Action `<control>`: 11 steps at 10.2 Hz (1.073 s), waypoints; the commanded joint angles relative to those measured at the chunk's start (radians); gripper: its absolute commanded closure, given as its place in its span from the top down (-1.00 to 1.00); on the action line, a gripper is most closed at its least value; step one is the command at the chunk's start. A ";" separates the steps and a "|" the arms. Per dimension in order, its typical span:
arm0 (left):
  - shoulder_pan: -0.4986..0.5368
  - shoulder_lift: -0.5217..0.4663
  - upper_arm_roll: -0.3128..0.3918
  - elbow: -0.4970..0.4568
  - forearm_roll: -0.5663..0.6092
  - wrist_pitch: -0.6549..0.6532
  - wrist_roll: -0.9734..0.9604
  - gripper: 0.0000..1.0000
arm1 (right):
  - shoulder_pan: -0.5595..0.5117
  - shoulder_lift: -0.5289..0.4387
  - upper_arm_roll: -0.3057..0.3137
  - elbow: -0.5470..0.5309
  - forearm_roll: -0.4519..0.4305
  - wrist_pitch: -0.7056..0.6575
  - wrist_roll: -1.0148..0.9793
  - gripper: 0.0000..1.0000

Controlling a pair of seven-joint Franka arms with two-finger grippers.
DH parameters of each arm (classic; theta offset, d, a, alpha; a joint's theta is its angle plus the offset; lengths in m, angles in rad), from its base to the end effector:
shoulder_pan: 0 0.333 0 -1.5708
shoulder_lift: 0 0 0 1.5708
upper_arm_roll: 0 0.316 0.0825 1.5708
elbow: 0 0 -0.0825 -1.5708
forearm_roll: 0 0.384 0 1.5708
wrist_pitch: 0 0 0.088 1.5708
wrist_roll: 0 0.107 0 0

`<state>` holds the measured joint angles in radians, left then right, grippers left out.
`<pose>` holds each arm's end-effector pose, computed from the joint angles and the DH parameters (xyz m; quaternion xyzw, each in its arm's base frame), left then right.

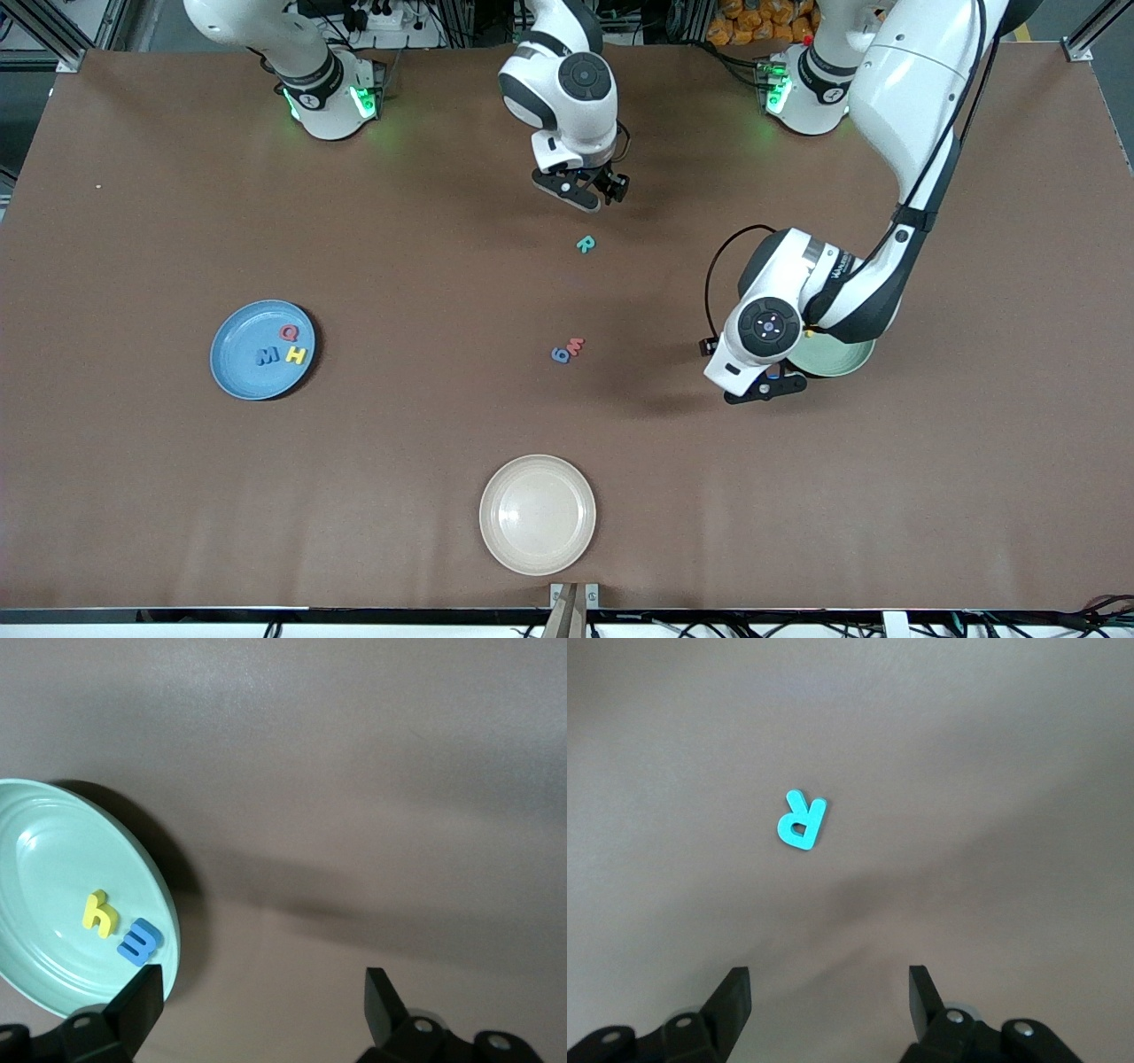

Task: Sort uppercase to blue plate, lowercase to green plate
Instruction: 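Lower the right gripper and grasp the teal R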

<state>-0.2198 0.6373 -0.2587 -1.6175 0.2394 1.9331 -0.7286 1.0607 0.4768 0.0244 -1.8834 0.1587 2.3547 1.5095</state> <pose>0.5979 -0.2712 0.2405 -0.9858 -0.0776 0.1066 0.1040 0.2952 0.5621 0.2541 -0.9620 0.2660 0.0601 0.0138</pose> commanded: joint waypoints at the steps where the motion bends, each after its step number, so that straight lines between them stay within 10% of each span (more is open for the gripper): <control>1: -0.010 0.012 0.002 0.019 -0.005 0.001 -0.017 1.00 | 0.022 0.040 -0.011 0.003 -0.002 0.052 0.029 0.61; 11: -0.012 0.018 0.002 0.019 -0.002 0.001 -0.043 1.00 | 0.033 0.148 -0.018 0.073 -0.071 0.061 0.035 0.47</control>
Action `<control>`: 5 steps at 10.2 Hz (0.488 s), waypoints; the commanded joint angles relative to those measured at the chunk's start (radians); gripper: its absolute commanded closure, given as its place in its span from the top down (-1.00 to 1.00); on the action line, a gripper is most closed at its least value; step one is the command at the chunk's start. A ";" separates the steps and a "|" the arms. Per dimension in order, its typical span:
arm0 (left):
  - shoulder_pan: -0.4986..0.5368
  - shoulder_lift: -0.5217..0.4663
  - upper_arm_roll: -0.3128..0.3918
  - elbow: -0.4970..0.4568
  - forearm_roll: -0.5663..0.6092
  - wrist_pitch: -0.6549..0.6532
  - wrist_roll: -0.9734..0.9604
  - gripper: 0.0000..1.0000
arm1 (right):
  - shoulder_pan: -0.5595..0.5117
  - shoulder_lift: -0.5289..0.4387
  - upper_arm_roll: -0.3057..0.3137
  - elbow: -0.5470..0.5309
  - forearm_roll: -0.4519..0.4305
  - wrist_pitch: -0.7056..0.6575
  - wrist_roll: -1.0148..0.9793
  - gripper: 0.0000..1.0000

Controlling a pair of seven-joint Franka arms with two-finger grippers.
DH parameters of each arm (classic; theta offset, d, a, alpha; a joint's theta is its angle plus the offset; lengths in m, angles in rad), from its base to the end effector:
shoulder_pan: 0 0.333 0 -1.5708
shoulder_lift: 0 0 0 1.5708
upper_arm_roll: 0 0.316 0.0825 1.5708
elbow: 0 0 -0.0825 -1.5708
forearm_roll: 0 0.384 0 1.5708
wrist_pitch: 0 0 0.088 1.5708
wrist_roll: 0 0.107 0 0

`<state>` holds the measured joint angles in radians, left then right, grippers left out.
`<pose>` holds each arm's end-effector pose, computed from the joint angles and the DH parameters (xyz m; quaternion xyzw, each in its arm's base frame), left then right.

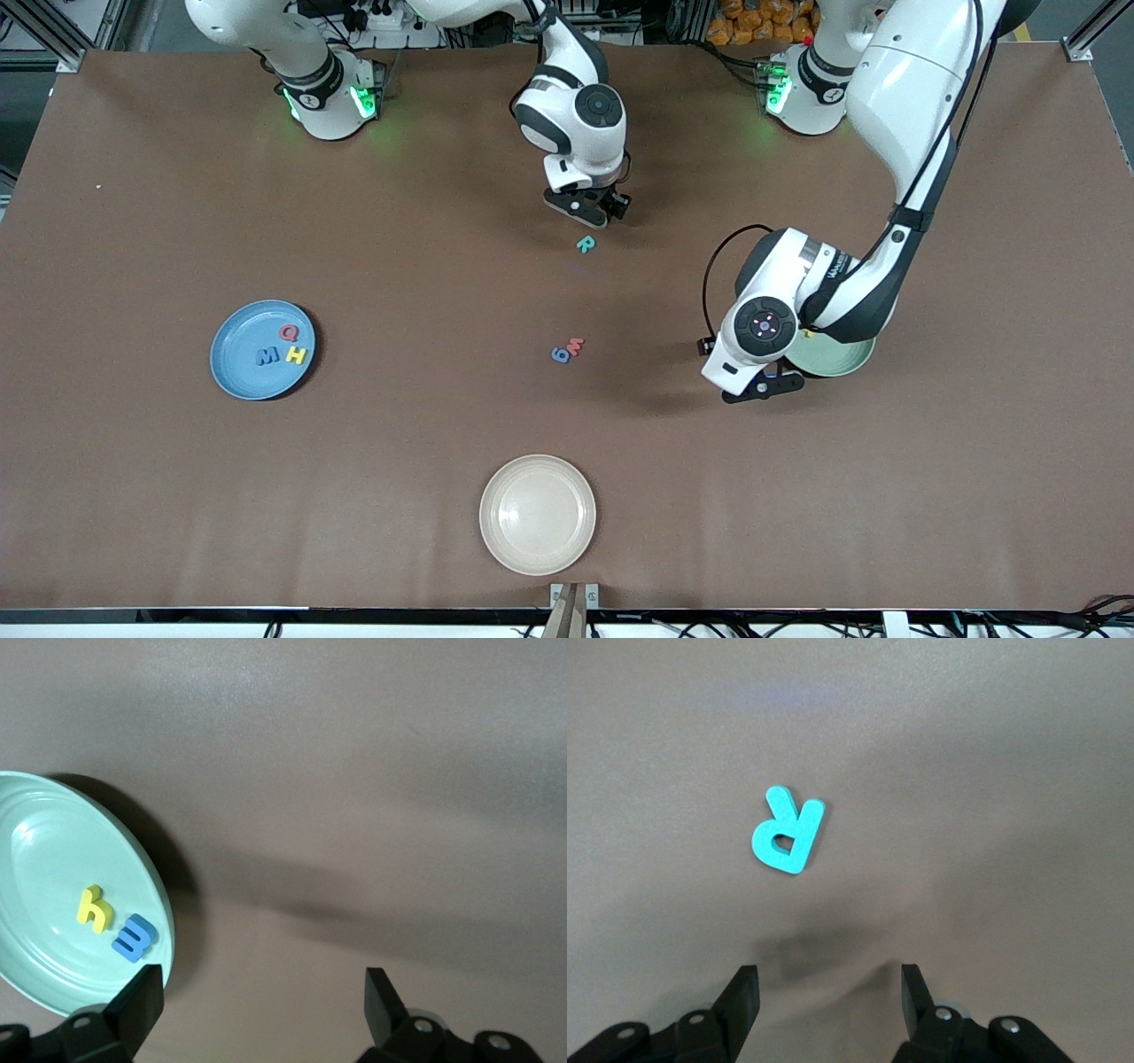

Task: Sort uppercase to blue plate, lowercase to green plate
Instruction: 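Lower the right gripper and grasp the teal R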

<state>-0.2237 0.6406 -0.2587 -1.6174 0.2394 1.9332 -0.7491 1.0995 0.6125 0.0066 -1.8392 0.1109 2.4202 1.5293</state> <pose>0.5966 -0.2735 0.2384 -0.9849 -0.0857 0.1068 0.1058 0.2874 0.5739 0.1908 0.9670 -0.2515 -0.0406 0.0058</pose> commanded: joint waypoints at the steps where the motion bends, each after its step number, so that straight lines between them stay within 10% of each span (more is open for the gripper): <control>1: -0.008 0.013 0.003 0.019 -0.002 0.003 -0.022 1.00 | -0.012 0.027 -0.002 0.047 -0.025 -0.004 0.014 0.47; 5: -0.014 0.013 0.003 0.019 -0.002 0.003 -0.039 1.00 | -0.023 0.058 -0.004 0.067 -0.056 -0.003 0.011 0.43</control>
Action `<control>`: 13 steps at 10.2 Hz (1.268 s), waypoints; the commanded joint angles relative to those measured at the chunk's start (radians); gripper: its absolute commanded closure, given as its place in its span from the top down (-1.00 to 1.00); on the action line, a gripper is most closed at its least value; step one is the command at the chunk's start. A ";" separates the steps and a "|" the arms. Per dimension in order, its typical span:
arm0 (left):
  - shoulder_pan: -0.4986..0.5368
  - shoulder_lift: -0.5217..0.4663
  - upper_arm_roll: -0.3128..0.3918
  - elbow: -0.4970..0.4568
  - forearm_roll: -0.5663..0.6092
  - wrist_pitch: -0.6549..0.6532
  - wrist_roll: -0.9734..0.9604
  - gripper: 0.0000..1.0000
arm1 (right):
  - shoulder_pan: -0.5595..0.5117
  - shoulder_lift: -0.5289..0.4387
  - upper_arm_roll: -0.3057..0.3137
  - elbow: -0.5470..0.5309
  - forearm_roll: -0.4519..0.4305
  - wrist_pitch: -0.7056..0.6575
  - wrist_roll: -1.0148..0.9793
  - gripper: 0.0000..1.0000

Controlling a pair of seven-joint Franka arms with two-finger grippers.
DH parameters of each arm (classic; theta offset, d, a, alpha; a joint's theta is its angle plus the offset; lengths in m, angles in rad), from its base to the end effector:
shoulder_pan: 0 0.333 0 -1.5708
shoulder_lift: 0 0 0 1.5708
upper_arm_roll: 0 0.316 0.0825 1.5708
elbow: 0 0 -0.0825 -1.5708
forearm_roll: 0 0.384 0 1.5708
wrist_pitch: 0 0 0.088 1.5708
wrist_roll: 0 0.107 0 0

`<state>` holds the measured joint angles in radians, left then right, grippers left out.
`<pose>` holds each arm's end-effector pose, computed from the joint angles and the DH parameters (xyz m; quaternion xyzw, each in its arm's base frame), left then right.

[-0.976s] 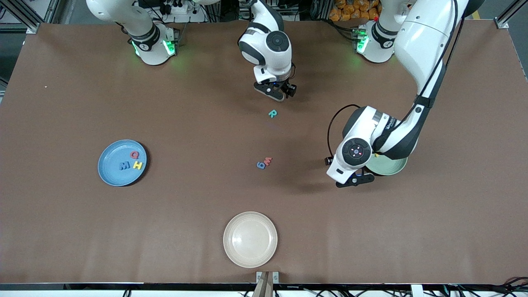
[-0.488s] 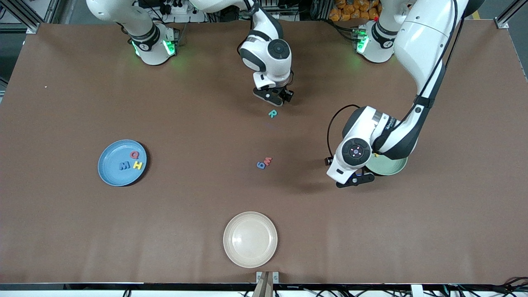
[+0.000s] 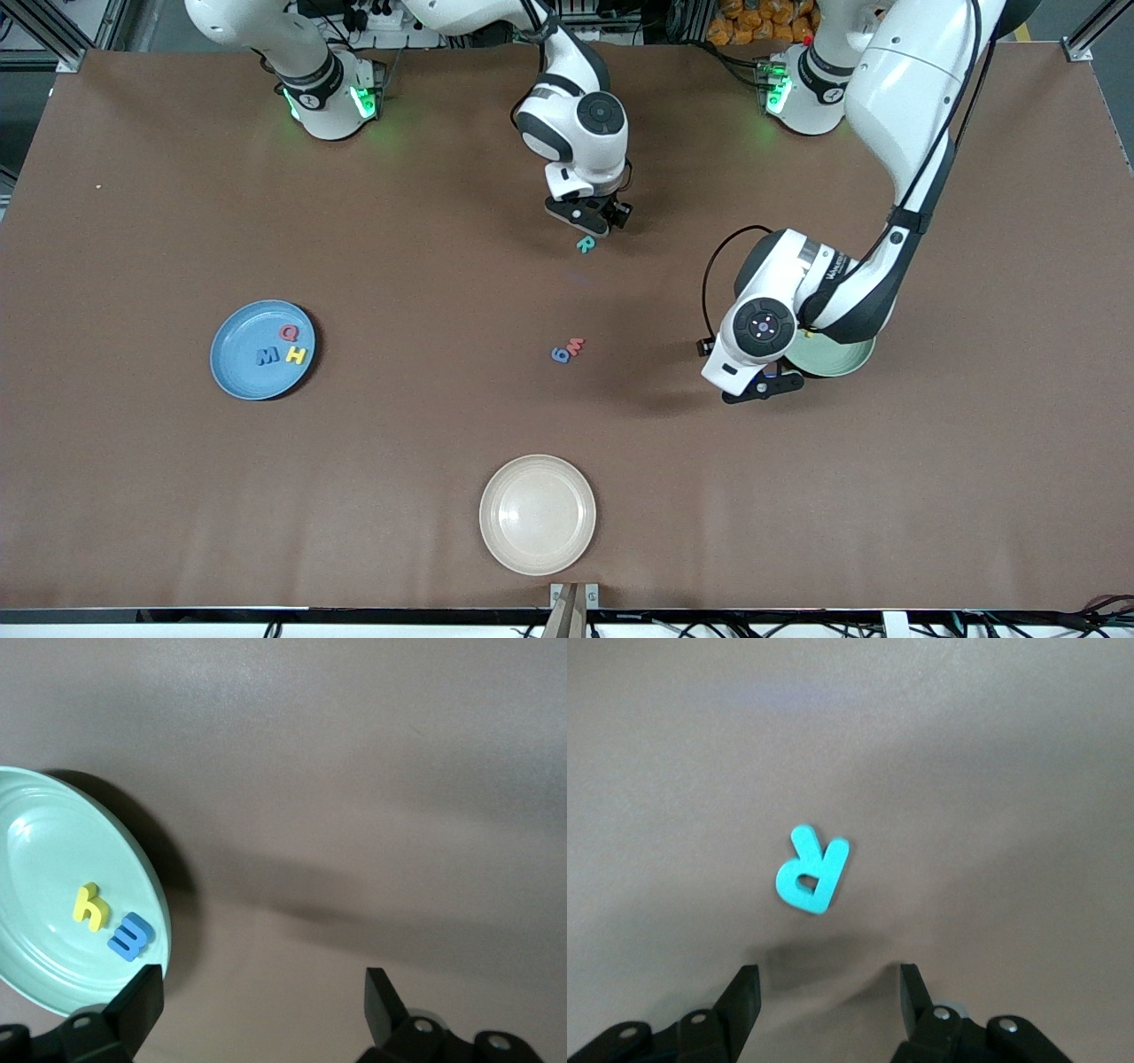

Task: Sort uppercase to blue plate, lowercase to green plate
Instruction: 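Lower the right gripper and grasp the teal R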

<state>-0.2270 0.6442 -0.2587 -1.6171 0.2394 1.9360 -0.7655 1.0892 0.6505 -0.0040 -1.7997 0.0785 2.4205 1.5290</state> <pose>0.5957 -0.2756 0.2364 -0.9843 -0.0920 0.1063 0.1064 0.3030 0.5753 0.1817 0.9682 -0.2486 -0.0273 0.0080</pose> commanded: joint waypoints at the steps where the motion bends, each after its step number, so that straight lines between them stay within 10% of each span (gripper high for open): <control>1: -0.011 0.008 0.003 0.019 -0.002 0.000 -0.023 1.00 | -0.014 0.021 0.007 0.028 -0.028 -0.003 0.010 0.39; 13: -0.011 0.014 0.004 0.019 0.001 0.011 -0.023 1.00 | -0.052 0.028 0.007 0.028 -0.043 0.005 -0.006 0.16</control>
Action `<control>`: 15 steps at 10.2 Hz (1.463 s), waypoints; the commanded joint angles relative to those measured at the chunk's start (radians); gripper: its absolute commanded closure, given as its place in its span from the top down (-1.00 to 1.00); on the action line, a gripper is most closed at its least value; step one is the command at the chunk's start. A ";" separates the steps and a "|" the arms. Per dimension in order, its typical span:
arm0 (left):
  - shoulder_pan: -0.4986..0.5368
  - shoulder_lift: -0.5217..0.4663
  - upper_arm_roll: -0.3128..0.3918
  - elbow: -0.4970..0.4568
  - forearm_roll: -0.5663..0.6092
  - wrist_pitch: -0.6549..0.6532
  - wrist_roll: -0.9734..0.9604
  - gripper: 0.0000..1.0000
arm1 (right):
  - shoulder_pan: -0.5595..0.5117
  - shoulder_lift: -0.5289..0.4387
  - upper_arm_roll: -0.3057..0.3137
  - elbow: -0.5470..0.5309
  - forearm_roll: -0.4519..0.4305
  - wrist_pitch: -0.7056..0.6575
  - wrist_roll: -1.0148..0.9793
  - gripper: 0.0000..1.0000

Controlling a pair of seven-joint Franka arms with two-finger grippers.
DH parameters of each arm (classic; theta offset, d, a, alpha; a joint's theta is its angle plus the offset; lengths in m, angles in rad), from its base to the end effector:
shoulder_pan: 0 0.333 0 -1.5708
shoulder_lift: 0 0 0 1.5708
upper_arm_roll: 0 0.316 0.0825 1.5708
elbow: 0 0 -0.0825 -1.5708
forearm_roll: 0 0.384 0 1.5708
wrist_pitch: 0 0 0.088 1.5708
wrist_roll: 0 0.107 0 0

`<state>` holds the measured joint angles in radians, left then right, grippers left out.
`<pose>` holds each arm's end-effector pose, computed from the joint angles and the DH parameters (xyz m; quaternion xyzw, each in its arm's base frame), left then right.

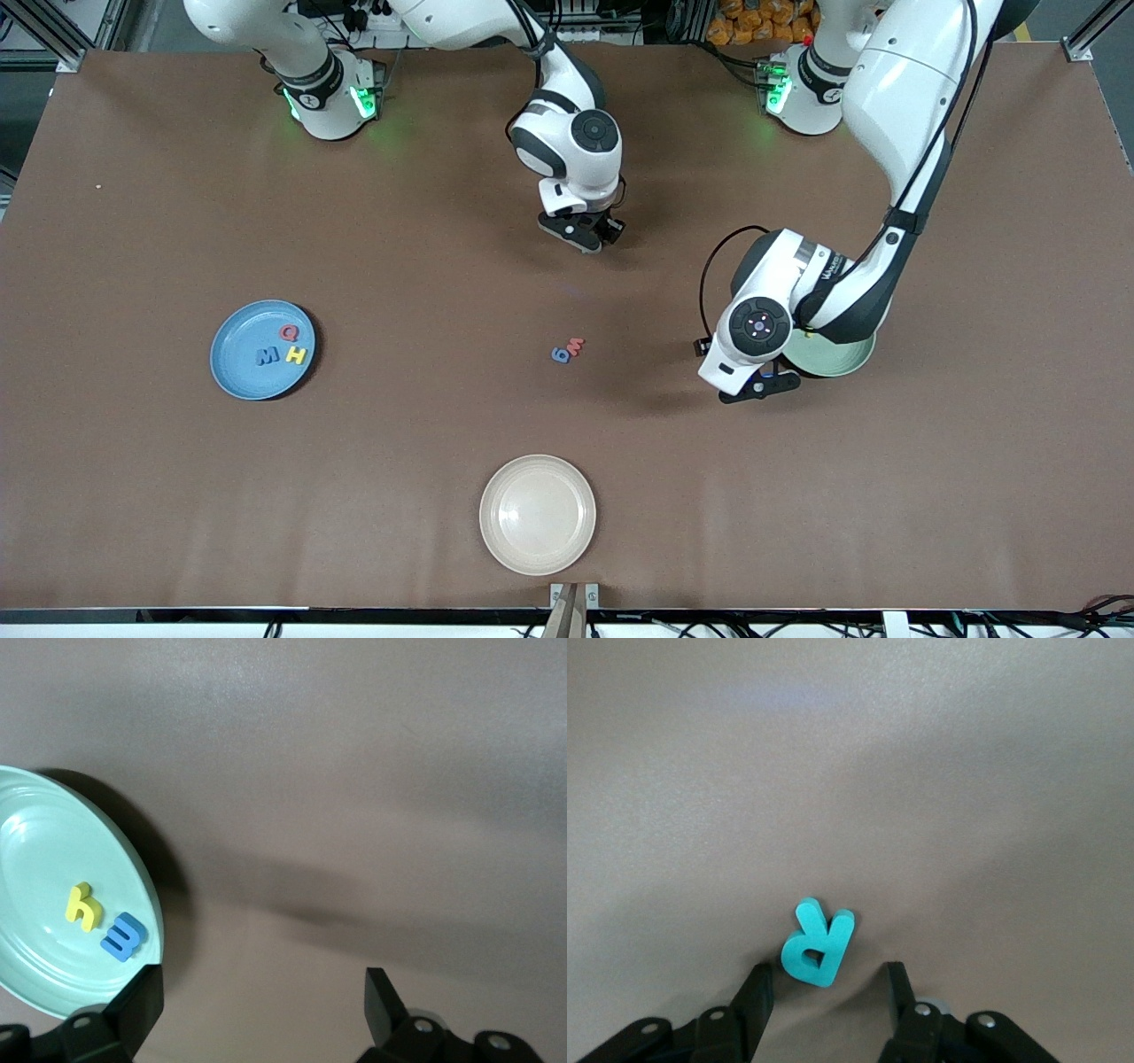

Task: Sort uppercase to blue plate, lowercase to green plate
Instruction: 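Carry the R to the blue plate while the left gripper reaches letters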

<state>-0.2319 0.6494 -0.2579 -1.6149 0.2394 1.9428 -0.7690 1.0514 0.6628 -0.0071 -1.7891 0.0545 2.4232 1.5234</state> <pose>0.5954 -0.2787 0.2342 -0.9847 -0.0917 0.1047 0.1052 0.3274 0.5643 0.1781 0.9663 -0.2566 -0.0189 0.0093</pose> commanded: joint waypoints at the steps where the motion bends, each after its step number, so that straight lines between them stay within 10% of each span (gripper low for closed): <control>1: -0.006 0.009 0.003 0.016 0.001 0.004 -0.019 1.00 | -0.017 0.017 0.010 0.017 -0.019 0.002 0.000 0.14; 5: -0.006 0.009 0.003 0.016 0.001 0.004 -0.019 1.00 | -0.027 0.026 0.010 0.017 -0.019 0.004 -0.003 -0.03; 9: -0.006 0.010 0.002 0.016 0.001 0.004 -0.019 1.00 | -0.027 0.026 0.010 0.017 -0.019 0.000 -0.003 -1.00; 15: -0.007 0.013 0.002 0.016 0.000 0.013 -0.021 1.00 | -0.128 0.009 0.010 0.124 -0.019 -0.198 -0.127 -1.00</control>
<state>-0.2325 0.6548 -0.2577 -1.6118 0.2394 1.9461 -0.7690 0.9781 0.6639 -0.0088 -1.7455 0.0523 2.3305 1.4438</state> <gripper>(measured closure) 0.000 0.727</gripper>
